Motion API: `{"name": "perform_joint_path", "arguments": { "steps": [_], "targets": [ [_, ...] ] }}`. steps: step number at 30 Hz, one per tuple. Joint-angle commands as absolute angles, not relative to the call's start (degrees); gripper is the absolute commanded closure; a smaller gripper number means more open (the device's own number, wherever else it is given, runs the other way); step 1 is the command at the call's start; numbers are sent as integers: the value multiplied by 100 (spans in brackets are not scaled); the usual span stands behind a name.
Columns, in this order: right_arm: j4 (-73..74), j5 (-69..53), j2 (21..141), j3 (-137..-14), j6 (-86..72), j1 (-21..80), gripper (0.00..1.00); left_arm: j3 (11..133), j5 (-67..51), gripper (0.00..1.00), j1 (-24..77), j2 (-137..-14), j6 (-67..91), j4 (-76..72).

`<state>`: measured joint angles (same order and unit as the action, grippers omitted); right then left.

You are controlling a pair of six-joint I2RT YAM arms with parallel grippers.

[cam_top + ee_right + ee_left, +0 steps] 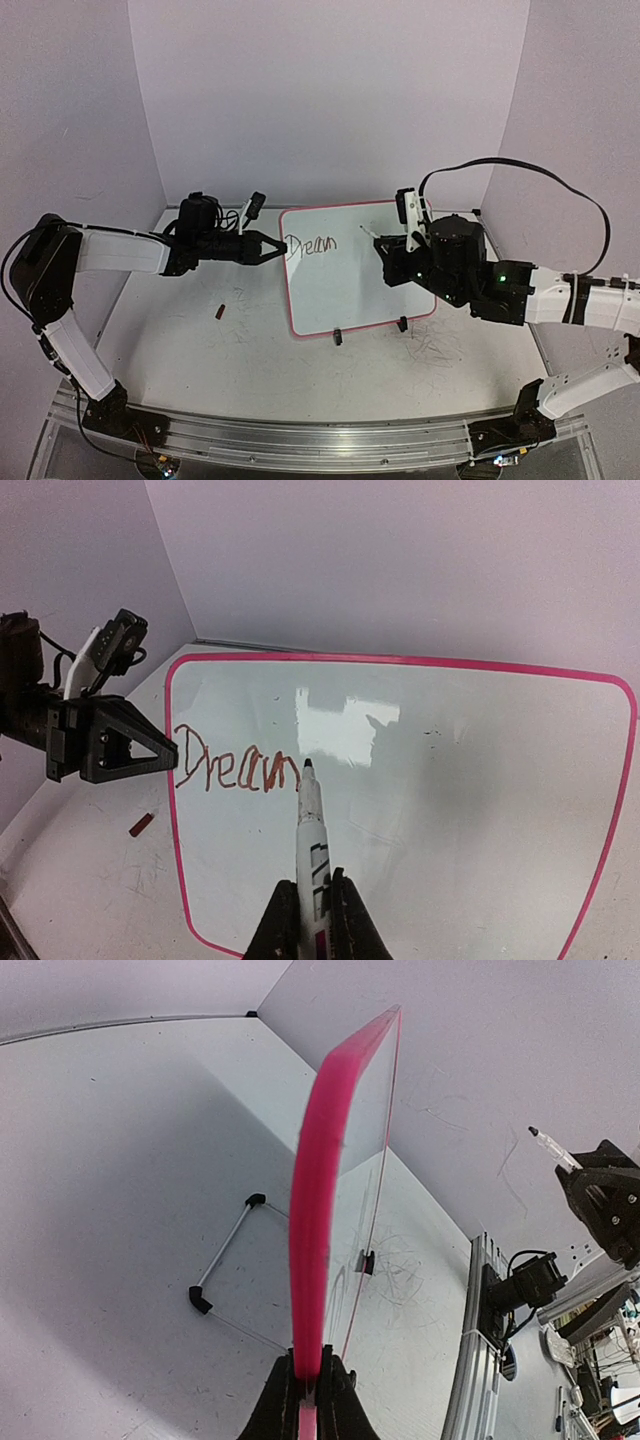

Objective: Write a sentence on the whiteboard

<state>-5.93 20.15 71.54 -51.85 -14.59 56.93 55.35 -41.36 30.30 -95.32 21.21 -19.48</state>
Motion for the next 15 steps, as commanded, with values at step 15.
{"name": "perform_joint_path", "arguments": {
  "steps": [15],
  "targets": [
    [-558, 2100, 7530, -5464, -1343, 5680, 100, 5449, -3820, 100, 3141, -9160, 1868, -1784]
  ]
}}
